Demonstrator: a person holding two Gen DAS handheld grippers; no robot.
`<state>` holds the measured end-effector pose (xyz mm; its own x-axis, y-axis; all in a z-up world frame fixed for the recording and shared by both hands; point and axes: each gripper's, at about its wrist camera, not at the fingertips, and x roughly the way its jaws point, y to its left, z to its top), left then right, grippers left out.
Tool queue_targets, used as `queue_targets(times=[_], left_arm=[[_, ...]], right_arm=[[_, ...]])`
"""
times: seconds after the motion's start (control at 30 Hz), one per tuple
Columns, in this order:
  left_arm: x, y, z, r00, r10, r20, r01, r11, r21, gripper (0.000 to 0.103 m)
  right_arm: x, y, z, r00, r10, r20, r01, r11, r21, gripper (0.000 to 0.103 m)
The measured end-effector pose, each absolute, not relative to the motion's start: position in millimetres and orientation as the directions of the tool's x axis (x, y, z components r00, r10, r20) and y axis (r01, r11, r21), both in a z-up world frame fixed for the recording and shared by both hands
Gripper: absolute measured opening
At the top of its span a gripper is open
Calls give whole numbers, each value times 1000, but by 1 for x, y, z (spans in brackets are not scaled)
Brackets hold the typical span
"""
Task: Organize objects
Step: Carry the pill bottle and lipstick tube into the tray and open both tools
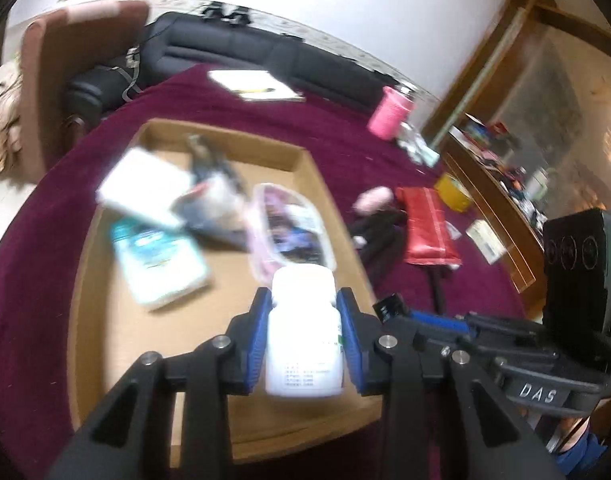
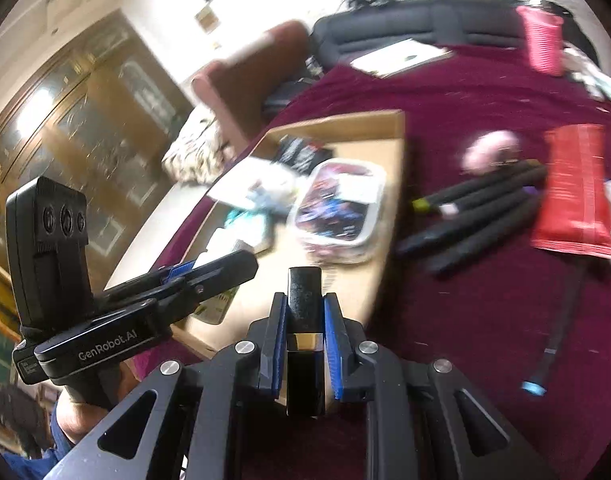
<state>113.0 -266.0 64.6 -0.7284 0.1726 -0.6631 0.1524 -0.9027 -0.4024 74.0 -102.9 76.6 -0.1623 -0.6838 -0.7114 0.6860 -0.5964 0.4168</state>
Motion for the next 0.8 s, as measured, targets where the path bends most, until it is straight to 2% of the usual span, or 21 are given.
queue_targets(times=[0.27, 0.43, 0.8], left_arm=[[125, -293, 46, -710, 113, -695, 236, -892, -386, 32], [132, -313, 39, -703, 69, -707, 298, -875, -381, 32], [127, -319, 34, -693, 22, -721, 329, -880, -343, 33]], right_arm=[[70, -155, 52, -85, -653, -753, 685, -586, 432, 20], [63, -173, 39, -91, -623, -777, 686, -605, 405, 20], [47, -194, 30, -115, -617, -779, 670, -627, 398, 20]])
